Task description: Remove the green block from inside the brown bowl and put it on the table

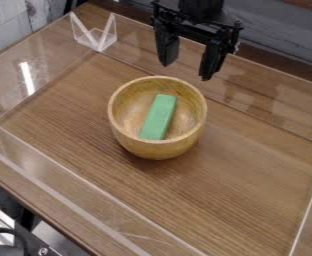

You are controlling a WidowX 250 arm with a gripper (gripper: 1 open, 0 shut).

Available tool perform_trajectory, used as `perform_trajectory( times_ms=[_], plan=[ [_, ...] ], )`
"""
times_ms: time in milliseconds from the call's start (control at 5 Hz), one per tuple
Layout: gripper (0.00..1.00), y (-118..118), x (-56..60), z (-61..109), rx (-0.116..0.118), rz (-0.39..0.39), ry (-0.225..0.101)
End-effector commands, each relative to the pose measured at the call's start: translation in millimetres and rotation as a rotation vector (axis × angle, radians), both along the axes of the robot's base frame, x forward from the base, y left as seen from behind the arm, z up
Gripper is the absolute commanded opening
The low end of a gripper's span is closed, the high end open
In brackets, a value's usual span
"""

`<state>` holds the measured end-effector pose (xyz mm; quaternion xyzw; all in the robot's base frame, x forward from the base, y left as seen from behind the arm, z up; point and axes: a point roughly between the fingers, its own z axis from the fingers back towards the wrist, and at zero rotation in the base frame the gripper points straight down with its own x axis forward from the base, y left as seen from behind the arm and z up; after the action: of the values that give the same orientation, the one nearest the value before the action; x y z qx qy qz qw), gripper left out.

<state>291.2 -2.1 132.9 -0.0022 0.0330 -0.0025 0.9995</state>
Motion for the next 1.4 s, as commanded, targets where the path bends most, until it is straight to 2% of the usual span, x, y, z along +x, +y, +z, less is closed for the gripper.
perform_trajectory(
  times_ms=[0, 200, 400, 1200],
  plan=[
    [1.0, 7, -5.7, -13.1, 0.0, 0.01, 0.012],
    [1.0, 15, -17.3, -35.5, -0.003, 0.021, 0.038],
    [1.0, 19, -22.7, -44.5, -0.01, 0.02, 0.033],
    [1.0, 30, -23.3, -57.9, -0.032, 0.017, 0.031]
  ],
)
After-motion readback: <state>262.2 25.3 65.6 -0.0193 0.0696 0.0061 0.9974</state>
